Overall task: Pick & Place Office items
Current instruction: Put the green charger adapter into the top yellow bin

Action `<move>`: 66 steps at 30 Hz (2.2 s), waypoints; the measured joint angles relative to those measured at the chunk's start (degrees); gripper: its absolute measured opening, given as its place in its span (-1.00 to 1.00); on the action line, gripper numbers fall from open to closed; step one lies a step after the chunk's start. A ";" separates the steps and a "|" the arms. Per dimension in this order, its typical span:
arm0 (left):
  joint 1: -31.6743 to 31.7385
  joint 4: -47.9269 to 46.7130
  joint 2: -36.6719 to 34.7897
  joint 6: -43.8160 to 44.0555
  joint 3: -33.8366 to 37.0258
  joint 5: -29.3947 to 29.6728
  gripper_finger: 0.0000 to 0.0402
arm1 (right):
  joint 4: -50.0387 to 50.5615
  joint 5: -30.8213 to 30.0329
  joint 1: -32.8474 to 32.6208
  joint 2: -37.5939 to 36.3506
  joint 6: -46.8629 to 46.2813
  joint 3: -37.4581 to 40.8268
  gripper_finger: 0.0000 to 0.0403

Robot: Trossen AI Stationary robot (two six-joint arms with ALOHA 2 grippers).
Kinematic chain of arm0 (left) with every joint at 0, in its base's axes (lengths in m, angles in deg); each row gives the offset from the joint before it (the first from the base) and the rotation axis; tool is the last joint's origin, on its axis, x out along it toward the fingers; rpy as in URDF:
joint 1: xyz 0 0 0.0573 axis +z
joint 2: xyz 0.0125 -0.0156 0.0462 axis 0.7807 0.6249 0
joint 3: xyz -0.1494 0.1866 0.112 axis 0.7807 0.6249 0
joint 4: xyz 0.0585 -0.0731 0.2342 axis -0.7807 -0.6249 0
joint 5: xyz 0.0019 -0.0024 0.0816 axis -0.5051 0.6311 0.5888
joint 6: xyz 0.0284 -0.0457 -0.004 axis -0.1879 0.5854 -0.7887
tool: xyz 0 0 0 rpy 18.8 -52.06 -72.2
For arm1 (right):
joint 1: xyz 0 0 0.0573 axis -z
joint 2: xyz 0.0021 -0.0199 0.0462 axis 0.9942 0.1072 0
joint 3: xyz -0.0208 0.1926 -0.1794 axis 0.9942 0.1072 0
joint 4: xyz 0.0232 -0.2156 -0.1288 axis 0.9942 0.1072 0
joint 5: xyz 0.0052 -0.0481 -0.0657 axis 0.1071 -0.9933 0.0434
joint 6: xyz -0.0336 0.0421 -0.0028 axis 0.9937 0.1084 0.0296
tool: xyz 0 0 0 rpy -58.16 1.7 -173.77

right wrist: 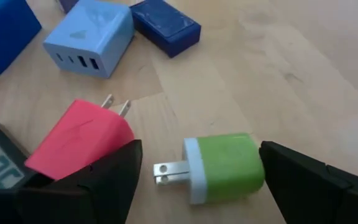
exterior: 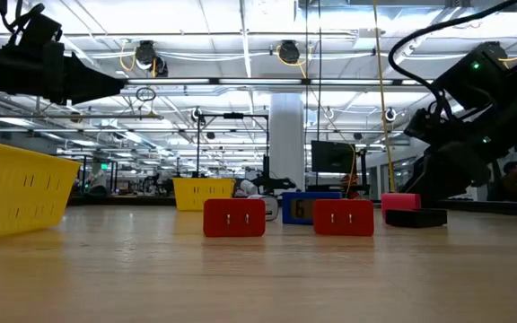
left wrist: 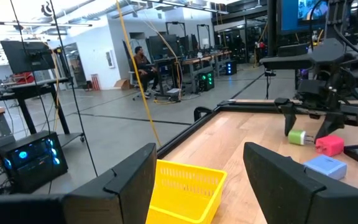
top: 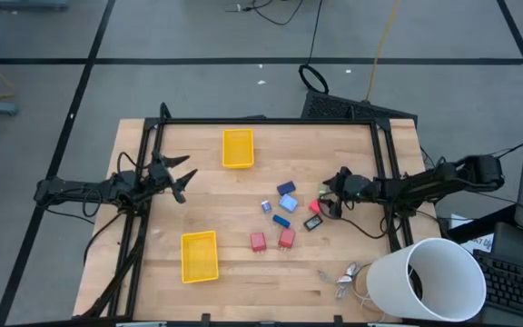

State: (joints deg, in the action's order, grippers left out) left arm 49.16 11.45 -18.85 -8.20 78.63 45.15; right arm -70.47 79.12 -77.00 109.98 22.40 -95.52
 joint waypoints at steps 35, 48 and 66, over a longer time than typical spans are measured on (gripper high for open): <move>0.00 -0.01 0.00 0.00 0.00 -0.01 0.20 | -24.94 4.86 -0.12 -1.05 6.21 -2.80 0.19; 0.02 2.17 -0.02 6.00 0.02 -1.25 0.20 | -23.27 8.05 -1.75 -0.98 10.30 -10.33 0.17; 0.18 9.68 16.03 61.67 0.02 -9.29 0.20 | -23.29 7.97 -2.51 12.19 20.33 -20.29 0.18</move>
State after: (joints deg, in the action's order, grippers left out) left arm 49.34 21.13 -2.81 53.47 78.65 35.86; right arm -93.77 87.09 -79.51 122.17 42.72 -115.81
